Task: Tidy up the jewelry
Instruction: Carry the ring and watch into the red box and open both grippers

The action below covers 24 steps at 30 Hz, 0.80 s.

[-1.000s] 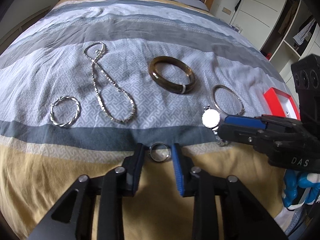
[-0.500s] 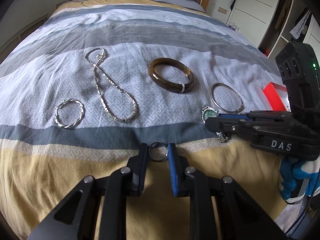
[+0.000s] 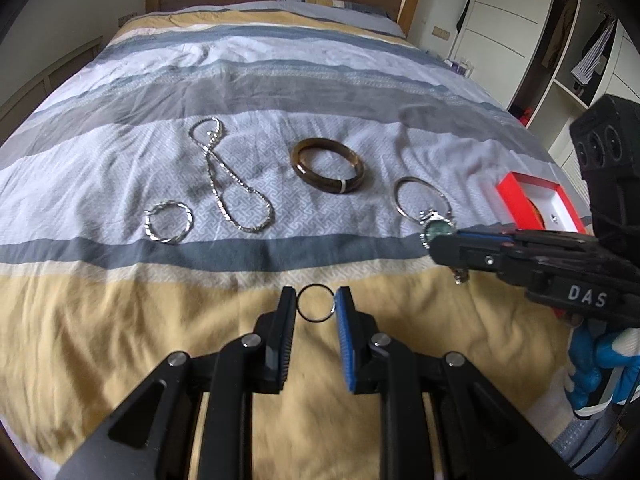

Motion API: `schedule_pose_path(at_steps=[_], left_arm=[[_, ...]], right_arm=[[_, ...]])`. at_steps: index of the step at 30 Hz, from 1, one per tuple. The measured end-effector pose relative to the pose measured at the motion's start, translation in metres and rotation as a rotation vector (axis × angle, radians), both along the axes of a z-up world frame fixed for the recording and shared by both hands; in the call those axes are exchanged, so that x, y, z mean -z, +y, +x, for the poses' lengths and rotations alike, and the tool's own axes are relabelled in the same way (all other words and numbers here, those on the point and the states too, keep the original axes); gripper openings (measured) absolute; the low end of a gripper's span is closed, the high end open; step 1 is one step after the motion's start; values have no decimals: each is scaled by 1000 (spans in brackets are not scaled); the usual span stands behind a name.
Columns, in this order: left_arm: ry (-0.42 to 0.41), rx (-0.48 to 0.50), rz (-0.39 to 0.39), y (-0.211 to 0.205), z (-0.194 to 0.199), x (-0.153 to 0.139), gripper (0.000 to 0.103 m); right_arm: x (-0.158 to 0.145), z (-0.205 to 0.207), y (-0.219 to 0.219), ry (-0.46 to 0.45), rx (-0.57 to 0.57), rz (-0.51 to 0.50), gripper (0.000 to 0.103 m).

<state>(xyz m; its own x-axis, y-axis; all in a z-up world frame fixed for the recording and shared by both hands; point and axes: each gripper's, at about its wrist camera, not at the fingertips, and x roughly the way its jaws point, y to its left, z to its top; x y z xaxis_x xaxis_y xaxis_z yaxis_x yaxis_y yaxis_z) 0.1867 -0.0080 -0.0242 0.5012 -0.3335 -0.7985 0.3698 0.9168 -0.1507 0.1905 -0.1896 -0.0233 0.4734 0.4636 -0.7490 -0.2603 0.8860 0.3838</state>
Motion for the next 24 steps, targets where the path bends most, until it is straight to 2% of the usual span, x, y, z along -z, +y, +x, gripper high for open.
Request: schedule_pose_path(at_steps=[11, 18, 24], left_arm=[[-66, 38, -42, -18, -44, -56, 19], [-104, 137, -79, -77, -64, -90, 19], [-77, 234, -116, -149, -68, -95, 19]], right_arm=[[-61, -61, -36, -101, 79, -18, 10], [-85, -95, -99, -144, 187, -46, 10], [-85, -110, -164, -143, 291, -84, 10]])
